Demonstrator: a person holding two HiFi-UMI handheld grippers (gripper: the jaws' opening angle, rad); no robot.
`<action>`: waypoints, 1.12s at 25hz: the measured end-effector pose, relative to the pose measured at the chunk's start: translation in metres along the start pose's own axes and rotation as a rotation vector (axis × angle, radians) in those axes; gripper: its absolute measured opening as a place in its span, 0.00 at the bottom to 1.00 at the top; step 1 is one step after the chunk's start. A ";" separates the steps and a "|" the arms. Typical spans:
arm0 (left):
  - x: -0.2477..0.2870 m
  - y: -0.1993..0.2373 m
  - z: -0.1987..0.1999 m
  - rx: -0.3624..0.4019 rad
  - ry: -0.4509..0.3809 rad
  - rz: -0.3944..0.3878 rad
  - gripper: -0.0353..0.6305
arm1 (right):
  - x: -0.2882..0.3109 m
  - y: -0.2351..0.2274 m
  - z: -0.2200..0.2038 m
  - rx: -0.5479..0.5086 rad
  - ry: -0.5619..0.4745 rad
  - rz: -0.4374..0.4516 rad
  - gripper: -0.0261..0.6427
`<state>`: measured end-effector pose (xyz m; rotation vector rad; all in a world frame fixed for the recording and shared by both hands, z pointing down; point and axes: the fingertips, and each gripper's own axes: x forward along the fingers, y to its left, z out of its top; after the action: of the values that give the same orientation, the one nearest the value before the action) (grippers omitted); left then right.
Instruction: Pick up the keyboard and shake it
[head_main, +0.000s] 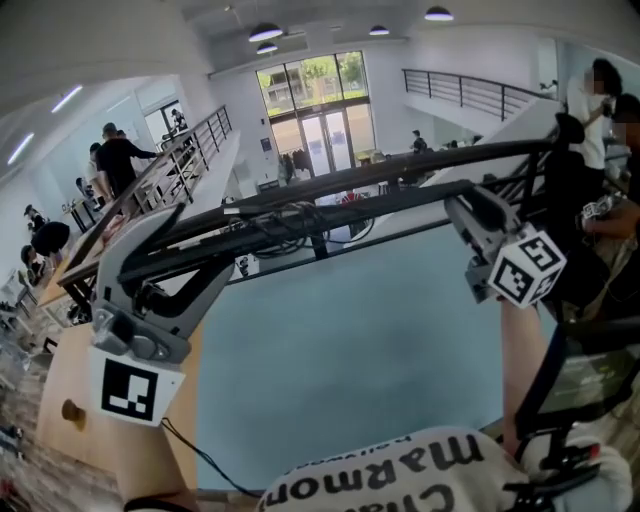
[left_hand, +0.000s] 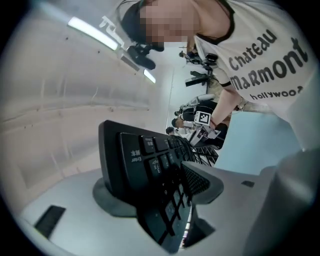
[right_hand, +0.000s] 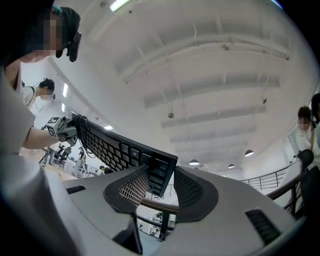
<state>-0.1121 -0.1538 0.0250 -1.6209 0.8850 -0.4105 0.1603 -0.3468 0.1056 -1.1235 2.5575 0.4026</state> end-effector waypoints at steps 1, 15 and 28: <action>-0.003 0.001 0.009 0.051 -0.017 -0.002 0.44 | 0.001 0.002 0.004 -0.010 -0.013 -0.001 0.28; -0.007 0.002 0.049 0.256 -0.098 -0.023 0.41 | 0.004 -0.001 0.016 0.018 -0.090 -0.056 0.28; 0.000 -0.006 -0.035 -0.534 -0.061 -0.088 0.30 | 0.011 -0.007 0.004 -0.003 0.062 -0.033 0.28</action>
<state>-0.1341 -0.1768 0.0397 -2.1550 0.9276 -0.1886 0.1596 -0.3572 0.0973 -1.1947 2.5883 0.3692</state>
